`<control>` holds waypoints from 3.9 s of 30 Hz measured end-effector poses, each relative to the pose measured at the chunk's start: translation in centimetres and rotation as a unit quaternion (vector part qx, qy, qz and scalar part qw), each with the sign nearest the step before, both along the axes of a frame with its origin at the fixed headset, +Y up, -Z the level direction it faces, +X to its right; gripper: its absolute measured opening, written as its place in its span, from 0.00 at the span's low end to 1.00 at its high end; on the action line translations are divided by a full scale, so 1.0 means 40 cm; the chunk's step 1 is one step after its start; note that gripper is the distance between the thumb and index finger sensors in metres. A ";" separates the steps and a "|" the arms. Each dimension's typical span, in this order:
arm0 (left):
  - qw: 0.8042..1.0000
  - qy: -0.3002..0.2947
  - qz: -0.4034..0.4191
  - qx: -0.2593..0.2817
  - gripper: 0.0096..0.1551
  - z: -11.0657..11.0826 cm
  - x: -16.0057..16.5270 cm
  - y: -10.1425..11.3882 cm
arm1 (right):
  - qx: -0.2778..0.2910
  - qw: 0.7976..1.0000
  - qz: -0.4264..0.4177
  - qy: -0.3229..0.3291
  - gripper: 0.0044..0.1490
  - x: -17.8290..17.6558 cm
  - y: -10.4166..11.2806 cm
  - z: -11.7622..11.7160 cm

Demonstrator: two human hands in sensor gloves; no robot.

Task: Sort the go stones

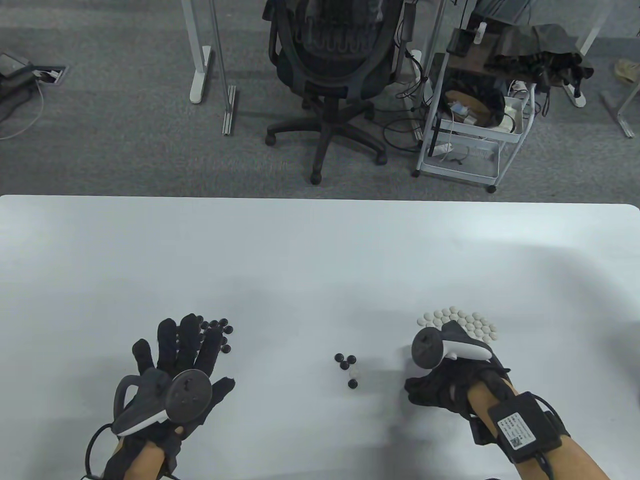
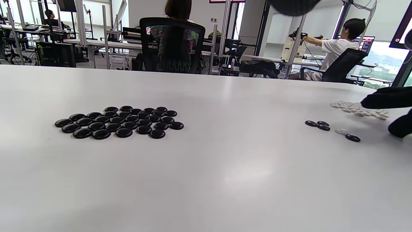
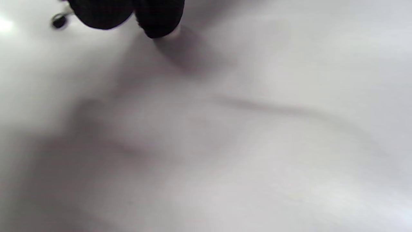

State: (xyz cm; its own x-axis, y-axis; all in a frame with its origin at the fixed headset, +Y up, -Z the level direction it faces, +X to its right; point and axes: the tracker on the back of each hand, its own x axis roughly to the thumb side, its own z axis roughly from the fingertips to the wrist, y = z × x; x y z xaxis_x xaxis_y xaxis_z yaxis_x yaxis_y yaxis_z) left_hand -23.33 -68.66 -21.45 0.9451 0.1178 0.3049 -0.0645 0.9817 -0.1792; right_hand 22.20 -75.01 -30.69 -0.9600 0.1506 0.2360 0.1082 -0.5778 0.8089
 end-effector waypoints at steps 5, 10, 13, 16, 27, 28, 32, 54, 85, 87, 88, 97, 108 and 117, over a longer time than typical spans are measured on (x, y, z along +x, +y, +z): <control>1.000 0.000 -0.001 -0.004 0.46 0.000 0.003 -0.002 | 0.014 0.999 0.004 -0.049 0.36 0.061 -0.004 -0.031; 1.000 0.000 0.001 -0.002 0.46 0.001 0.003 -0.002 | 0.023 0.997 0.001 -0.080 0.37 0.084 -0.009 -0.063; 1.000 0.001 0.001 -0.003 0.46 0.001 0.003 -0.002 | 0.019 0.995 -0.007 -0.100 0.37 0.096 -0.010 -0.079; 1.000 0.001 0.001 -0.003 0.46 0.001 0.003 -0.002 | 0.016 0.993 -0.011 -0.112 0.38 0.102 -0.008 -0.090; 1.000 0.003 0.002 -0.002 0.46 0.002 0.002 0.000 | 0.025 0.994 -0.091 -0.060 0.38 -0.027 0.067 -0.094; 1.000 0.003 0.002 -0.001 0.46 0.002 0.002 0.000 | 0.023 0.994 -0.091 -0.048 0.38 -0.045 0.064 -0.089; 1.000 0.001 0.003 0.000 0.46 0.003 0.003 0.000 | 0.010 0.996 -0.091 0.002 0.38 -0.125 0.045 -0.067; 1.000 0.000 0.008 0.002 0.46 0.005 -0.001 0.003 | -0.003 0.999 -0.043 -0.015 0.36 -0.017 -0.014 -0.021; 1.000 -0.001 0.004 -0.011 0.46 -0.006 0.013 -0.010 | 0.179 0.961 -0.134 -0.164 0.49 0.231 0.154 -0.017; 1.000 -0.003 -0.002 -0.007 0.46 -0.006 0.019 -0.013 | 0.210 0.955 -0.161 -0.138 0.50 0.203 0.189 0.004; 1.000 -0.004 -0.006 -0.006 0.46 -0.005 0.022 -0.013 | 0.233 0.949 -0.177 -0.118 0.50 0.183 0.207 0.020; 1.000 -0.013 -0.008 0.009 0.46 -0.001 0.040 -0.016 | 0.346 0.912 -0.219 -0.028 0.51 0.097 0.177 0.089; 1.000 -0.007 -0.026 -0.002 0.46 -0.015 0.039 -0.037 | 0.348 0.914 -0.204 -0.040 0.52 0.126 0.089 0.099; 0.999 -0.001 -0.033 -0.019 0.46 -0.024 0.037 -0.053 | 0.333 0.921 -0.199 -0.048 0.52 0.134 0.077 0.096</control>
